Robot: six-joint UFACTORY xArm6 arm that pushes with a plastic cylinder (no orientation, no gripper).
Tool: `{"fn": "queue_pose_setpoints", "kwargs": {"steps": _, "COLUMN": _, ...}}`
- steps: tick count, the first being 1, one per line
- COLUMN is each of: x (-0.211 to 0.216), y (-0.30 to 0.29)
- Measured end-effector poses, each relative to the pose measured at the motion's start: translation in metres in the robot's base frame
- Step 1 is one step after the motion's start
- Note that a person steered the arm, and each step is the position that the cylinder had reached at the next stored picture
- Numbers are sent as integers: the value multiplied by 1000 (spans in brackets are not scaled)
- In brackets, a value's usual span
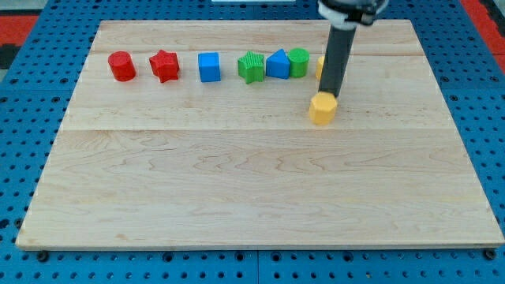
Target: Push the yellow hexagon towards the bottom right corner
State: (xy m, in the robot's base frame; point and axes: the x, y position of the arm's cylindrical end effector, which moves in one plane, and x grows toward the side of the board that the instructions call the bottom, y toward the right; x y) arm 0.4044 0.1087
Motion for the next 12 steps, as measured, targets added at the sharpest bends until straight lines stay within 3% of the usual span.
{"fn": "queue_pose_setpoints", "kwargs": {"steps": 1, "x": 22, "y": -13}}
{"fn": "queue_pose_setpoints", "kwargs": {"steps": 2, "x": 18, "y": -79}}
{"fn": "queue_pose_setpoints", "kwargs": {"steps": 3, "x": 35, "y": -57}}
{"fn": "queue_pose_setpoints", "kwargs": {"steps": 4, "x": 39, "y": 40}}
{"fn": "queue_pose_setpoints", "kwargs": {"steps": 6, "x": -16, "y": -69}}
{"fn": "queue_pose_setpoints", "kwargs": {"steps": 8, "x": 50, "y": 31}}
{"fn": "queue_pose_setpoints", "kwargs": {"steps": 9, "x": 12, "y": -60}}
{"fn": "queue_pose_setpoints", "kwargs": {"steps": 10, "x": 69, "y": -62}}
{"fn": "queue_pose_setpoints", "kwargs": {"steps": 11, "x": 76, "y": 60}}
{"fn": "queue_pose_setpoints", "kwargs": {"steps": 12, "x": 69, "y": 11}}
